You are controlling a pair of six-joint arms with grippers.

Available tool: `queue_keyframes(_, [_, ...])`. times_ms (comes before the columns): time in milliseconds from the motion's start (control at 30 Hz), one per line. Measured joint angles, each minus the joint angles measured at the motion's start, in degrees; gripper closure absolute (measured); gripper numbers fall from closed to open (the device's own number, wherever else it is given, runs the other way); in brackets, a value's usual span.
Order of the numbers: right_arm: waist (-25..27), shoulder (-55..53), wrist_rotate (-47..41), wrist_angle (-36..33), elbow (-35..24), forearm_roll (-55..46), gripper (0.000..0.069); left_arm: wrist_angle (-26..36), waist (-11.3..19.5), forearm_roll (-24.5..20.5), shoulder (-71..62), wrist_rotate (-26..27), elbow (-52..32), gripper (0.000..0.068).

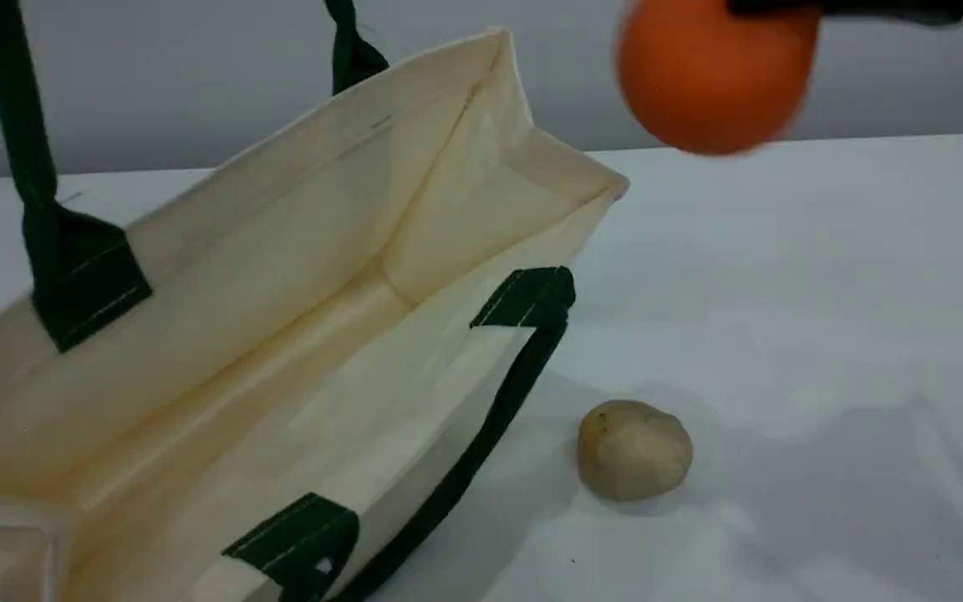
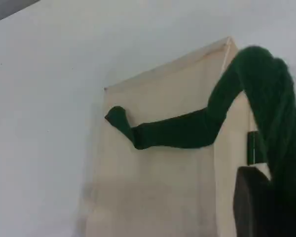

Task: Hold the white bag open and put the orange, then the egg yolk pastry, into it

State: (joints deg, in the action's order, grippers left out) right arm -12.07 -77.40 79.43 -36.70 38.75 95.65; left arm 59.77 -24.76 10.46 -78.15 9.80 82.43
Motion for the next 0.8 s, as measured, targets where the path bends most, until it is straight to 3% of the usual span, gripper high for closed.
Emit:
queue_keyframes(233, [-5.3,-1.0,-0.6,-8.8,-0.8,1.6,0.0666,-0.4,0.0,0.5,0.0,0.0,0.0,0.0611])
queue_keyframes(567, [-21.0,-5.8,3.3,2.7,0.0,4.6,0.0666,-2.4,0.0,0.7,0.0,0.2,0.0,0.0611])
queue_keyframes(800, [-22.9,-10.7,3.1,1.3,2.5,4.2,0.0666,-2.4,0.0,0.8,0.0,0.2,0.0,0.0611])
